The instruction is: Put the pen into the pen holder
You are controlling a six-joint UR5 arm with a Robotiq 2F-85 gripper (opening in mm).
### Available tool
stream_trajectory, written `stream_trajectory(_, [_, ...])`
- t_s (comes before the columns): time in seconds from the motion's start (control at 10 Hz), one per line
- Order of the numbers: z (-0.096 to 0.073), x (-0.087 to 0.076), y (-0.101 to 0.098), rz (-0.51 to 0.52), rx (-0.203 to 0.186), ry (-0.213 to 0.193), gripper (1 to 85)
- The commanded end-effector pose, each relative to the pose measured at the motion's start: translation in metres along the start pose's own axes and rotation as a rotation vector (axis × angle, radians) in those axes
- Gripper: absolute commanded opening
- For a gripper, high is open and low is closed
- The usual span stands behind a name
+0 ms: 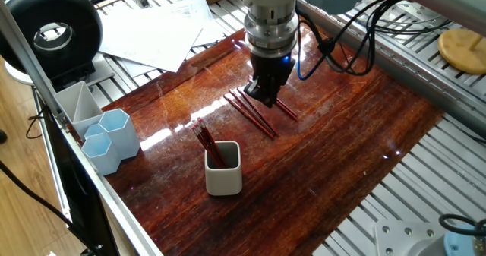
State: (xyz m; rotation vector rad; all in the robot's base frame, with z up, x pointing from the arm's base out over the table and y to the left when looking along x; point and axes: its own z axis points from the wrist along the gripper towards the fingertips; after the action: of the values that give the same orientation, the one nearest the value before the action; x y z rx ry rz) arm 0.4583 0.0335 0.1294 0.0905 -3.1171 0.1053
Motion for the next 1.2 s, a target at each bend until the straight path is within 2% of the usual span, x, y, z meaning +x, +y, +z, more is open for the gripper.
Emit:
stream_trajectory(0.0, [-0.003,-0.016,0.002,0.041,-0.008,-0.062,20.7])
stream_trajectory(0.1, [-0.003,-0.014,0.005,0.015,-0.019,-0.055,23.0])
stream_trajectory(0.2, [-0.003,-0.005,0.005,-0.014,-0.015,-0.023,23.7])
stream_trajectory(0.4, [0.008,-0.035,0.0,-0.036,-0.013,0.033,24.0])
stream_trajectory(0.6, [0.034,-0.053,-0.002,-0.038,0.001,0.02,24.7])
stream_trajectory(0.7, [0.043,-0.057,0.0,-0.034,0.0,0.014,25.0])
stream_trajectory(0.9, [0.041,-0.046,0.002,-0.022,-0.018,0.034,24.0])
stream_trajectory(1.1, [0.041,-0.046,0.007,0.025,-0.037,0.036,21.7])
